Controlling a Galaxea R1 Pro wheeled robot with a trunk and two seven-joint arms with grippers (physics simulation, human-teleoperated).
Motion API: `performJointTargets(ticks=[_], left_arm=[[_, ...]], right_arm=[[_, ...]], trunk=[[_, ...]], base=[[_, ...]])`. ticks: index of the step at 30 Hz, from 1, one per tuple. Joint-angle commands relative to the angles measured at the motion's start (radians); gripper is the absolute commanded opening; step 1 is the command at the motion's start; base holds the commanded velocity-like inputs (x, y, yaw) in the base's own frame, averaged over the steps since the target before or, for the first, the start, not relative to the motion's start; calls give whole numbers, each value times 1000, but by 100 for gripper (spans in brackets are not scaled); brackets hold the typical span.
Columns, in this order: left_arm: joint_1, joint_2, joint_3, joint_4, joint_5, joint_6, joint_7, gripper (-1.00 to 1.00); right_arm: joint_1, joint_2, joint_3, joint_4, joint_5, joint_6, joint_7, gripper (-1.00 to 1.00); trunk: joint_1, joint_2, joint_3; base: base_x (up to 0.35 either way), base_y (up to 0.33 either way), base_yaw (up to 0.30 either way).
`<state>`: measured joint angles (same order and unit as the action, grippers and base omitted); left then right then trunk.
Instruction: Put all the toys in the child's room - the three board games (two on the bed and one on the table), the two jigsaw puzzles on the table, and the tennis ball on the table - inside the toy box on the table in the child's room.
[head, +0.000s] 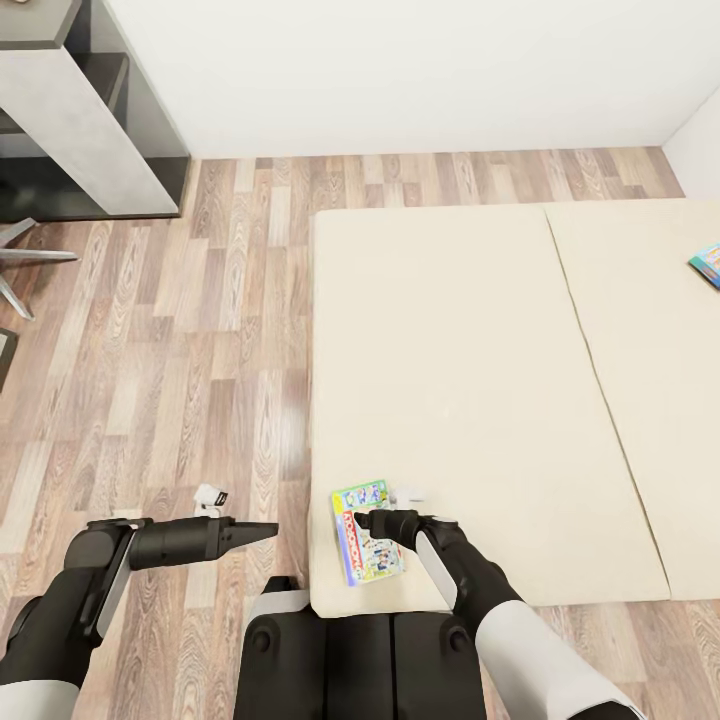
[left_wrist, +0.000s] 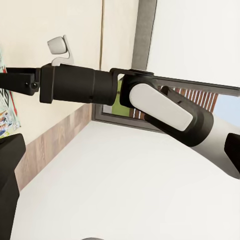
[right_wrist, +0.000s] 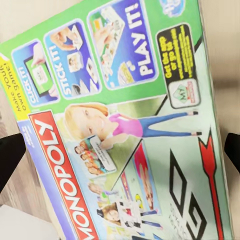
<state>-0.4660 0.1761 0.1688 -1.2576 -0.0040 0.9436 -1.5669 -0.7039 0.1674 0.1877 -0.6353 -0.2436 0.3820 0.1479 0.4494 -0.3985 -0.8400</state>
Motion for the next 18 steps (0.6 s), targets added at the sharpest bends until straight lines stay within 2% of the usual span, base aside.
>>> performJointTargets(ticks=[1, 18], left_arm=[[0, 0, 0, 0, -1, 11, -4, 100], [0, 0, 0, 0, 0, 11, -4, 100]], right_arm=[[0, 0, 0, -1, -3, 6, 0, 100], [0, -2, -3, 2, -3, 14, 0, 100]], trunk=[[1, -1, -1], [1, -1, -1]], base=[[0, 0, 0], [0, 0, 0]])
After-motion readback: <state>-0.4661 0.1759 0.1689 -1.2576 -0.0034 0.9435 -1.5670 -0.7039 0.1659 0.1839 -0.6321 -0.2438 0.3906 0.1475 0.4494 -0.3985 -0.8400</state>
